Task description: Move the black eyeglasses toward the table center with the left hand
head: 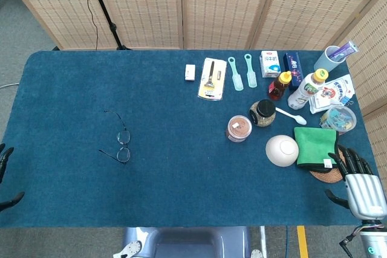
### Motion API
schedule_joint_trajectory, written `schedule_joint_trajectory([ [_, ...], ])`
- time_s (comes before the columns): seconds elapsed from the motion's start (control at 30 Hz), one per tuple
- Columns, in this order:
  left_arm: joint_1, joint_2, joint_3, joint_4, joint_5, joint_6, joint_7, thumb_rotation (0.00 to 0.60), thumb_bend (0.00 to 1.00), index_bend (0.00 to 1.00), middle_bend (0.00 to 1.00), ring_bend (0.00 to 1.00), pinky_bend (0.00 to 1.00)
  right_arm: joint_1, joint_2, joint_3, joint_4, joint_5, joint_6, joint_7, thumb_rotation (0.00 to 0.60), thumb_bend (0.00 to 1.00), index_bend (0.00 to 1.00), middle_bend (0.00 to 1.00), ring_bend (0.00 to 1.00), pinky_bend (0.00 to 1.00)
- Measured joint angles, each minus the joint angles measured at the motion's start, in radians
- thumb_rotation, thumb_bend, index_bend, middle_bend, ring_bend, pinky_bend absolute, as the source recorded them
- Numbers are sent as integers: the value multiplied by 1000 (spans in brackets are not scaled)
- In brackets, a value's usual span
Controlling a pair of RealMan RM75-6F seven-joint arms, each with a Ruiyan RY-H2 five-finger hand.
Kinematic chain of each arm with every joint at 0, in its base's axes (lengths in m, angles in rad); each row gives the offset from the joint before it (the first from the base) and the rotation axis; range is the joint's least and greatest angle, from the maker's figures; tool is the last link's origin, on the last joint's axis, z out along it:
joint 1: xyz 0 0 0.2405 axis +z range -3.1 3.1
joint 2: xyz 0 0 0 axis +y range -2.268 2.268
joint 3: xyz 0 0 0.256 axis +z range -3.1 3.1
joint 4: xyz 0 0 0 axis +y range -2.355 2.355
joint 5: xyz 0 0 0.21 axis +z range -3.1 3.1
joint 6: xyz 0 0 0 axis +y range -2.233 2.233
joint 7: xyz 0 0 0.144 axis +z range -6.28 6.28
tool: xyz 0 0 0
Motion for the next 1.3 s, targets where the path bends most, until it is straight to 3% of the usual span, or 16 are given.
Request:
schedule_joint_trajectory([
  [0.67,-135,-67,-37,86,-38,-187,-5,600,125,70,25,0,0,-5,7,0,-15,17,-3,-24,600,187,179,63,84,149],
  [0.83,-168,-80,-48,100,-49,-226,-11,600,125,27,8,0,0,-9,9,-1,-16,21,0,-26,600,188,181,63,84,149],
  [1.3,-300,-96,-78,104,-151,-427,48,600,123,0,0,0,0,-25,15,-4,-20,26,16,-26,600,188,182,63,84,149],
])
